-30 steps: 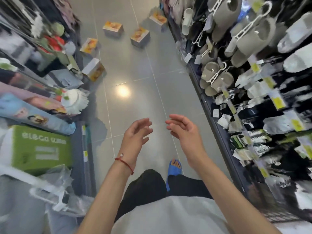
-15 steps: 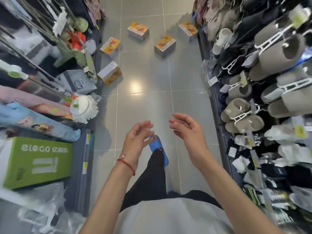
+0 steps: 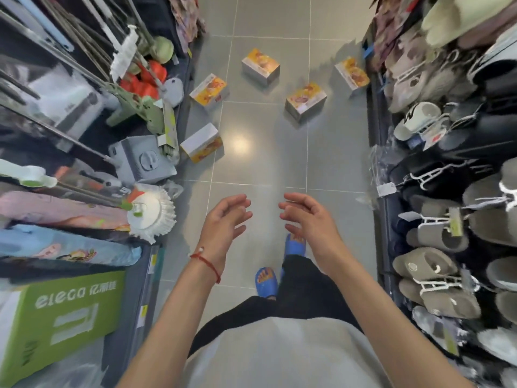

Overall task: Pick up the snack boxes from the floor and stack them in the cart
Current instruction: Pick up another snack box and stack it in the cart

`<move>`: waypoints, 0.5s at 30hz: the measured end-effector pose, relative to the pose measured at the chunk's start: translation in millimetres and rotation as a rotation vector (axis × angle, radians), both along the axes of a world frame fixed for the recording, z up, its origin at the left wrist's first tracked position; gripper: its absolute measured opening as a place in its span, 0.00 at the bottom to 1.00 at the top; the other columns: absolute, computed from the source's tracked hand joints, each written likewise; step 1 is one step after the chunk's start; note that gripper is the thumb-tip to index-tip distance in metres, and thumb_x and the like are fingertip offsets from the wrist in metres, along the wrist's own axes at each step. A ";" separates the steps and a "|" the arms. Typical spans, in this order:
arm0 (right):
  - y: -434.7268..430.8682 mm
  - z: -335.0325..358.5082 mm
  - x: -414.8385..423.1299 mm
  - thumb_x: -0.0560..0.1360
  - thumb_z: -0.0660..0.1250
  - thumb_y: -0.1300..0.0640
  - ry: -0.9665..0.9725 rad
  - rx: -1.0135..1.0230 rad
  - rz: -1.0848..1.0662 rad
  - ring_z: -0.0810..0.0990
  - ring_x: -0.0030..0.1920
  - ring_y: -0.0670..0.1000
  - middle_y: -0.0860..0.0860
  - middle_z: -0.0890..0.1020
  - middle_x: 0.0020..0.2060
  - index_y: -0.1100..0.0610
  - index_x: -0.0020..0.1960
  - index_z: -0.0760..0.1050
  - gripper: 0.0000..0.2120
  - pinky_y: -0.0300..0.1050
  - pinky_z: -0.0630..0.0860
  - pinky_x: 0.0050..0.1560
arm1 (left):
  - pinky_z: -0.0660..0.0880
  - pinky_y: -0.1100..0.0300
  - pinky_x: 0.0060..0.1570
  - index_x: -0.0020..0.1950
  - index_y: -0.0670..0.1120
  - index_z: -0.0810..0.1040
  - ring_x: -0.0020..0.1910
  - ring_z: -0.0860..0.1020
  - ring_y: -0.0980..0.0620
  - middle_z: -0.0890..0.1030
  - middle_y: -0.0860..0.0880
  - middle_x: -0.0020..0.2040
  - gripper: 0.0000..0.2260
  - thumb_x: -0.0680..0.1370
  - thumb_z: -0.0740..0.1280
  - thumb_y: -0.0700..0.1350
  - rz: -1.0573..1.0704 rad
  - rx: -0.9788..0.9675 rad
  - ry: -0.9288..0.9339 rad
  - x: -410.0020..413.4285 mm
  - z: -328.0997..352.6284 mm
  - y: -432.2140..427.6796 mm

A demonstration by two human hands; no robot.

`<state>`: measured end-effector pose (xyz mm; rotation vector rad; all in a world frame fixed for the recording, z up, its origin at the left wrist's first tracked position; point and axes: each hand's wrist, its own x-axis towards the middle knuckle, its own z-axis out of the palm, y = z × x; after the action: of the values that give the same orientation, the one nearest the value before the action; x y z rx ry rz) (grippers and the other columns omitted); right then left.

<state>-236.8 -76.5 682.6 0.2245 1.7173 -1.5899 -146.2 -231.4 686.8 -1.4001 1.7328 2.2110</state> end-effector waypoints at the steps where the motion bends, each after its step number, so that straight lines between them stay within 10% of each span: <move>1: -11.5 -1.0 -16.9 0.80 0.68 0.63 -0.010 0.008 0.030 0.84 0.52 0.48 0.49 0.86 0.55 0.50 0.60 0.80 0.12 0.45 0.79 0.57 | 0.75 0.52 0.63 0.60 0.50 0.80 0.59 0.82 0.51 0.83 0.51 0.60 0.10 0.83 0.64 0.40 0.014 0.001 -0.007 -14.3 -1.2 -11.7; 15: -191.6 -19.0 -239.6 0.82 0.67 0.58 -0.066 0.146 0.349 0.83 0.59 0.53 0.53 0.84 0.58 0.52 0.62 0.79 0.10 0.50 0.78 0.65 | 0.75 0.51 0.64 0.58 0.50 0.80 0.60 0.82 0.49 0.83 0.49 0.61 0.08 0.82 0.65 0.41 0.297 0.097 -0.108 -196.9 -28.3 -171.4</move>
<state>-476.4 -268.1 663.5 0.0434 1.7153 -1.1935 -343.1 -402.8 658.6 -1.8175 1.4440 2.2662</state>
